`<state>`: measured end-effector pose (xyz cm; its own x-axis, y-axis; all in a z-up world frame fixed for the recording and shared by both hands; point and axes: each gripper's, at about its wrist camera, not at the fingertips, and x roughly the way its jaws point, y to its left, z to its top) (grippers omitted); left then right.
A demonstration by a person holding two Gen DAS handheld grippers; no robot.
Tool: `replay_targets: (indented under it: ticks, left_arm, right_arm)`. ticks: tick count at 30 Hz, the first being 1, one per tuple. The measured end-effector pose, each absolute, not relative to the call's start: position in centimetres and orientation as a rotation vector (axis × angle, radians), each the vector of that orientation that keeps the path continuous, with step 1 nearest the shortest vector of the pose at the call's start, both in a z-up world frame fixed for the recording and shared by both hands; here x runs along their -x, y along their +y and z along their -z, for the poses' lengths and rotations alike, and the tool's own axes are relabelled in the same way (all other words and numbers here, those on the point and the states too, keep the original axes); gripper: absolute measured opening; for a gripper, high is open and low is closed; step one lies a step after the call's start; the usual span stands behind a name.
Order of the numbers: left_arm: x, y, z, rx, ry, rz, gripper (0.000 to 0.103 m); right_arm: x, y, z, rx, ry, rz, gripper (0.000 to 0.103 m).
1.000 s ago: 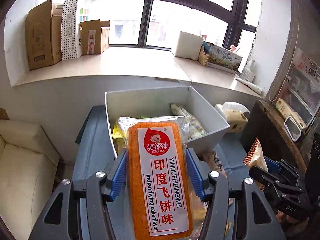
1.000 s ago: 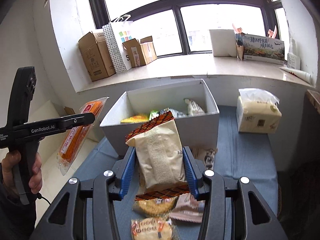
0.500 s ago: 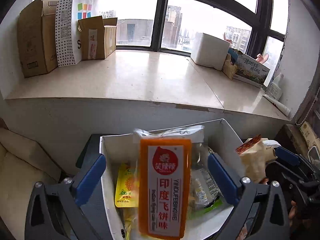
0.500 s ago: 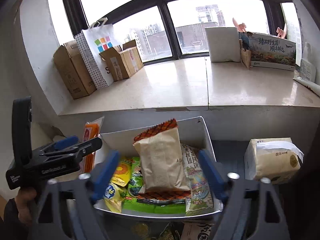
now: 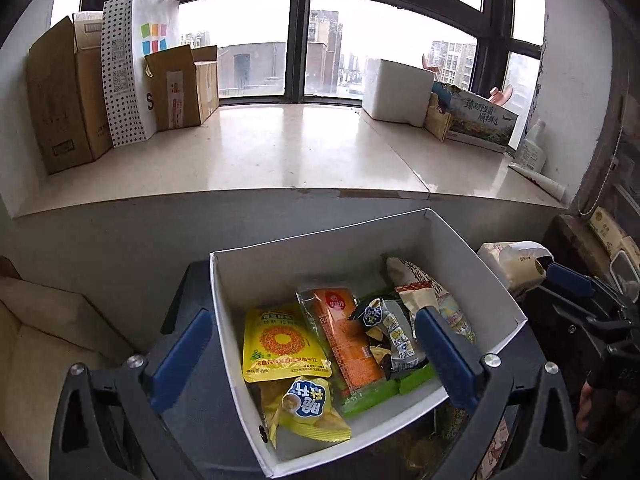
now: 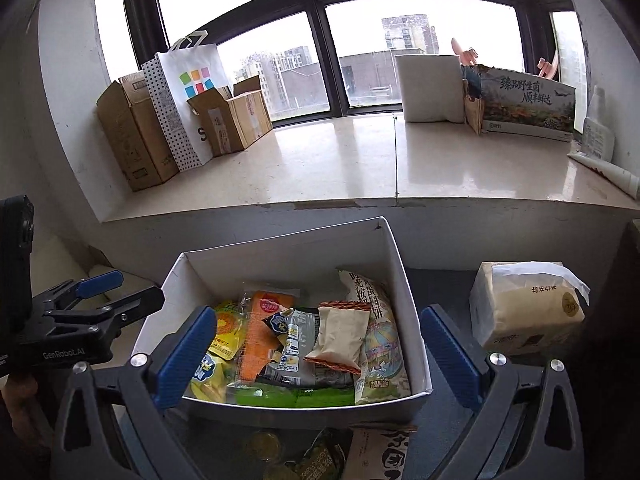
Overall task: Organize snacks
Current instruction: 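Lower both packs into the white box and open both tools, then grasp the tall printed cookie bag with the right tool while the left tool grasps the yellow puffed-snack bag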
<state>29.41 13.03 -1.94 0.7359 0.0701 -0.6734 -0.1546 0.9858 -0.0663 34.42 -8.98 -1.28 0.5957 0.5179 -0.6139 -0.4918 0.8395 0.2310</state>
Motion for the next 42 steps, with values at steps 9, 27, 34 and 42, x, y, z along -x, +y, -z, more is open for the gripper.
replay_targets:
  ticks: [9,27,34,42]
  left_arm:
    - [-18.3,9.1,0.6,0.069,0.651,-0.010,0.103]
    - [-8.1,6.5,8.4,0.247,0.796,0.044,0.103]
    - [-7.5,5.9,9.5,0.278,0.825,0.069,0.103]
    - [-7.2,6.6,10.0,0.281,0.837,0.047,0.103]
  right_arm:
    - [-25.2,-14.1,-0.4,-0.084,0.639,-0.684,0.103]
    - [-19.6,-19.4,12.8,-0.107,0.907,-0.498,0.103]
    - [-24.2,-16.6,14.9,-0.039,0.946,-0.457,0.103]
    - [-27.6,-14.0,16.7,0.148,0.986,-0.336,0.103]
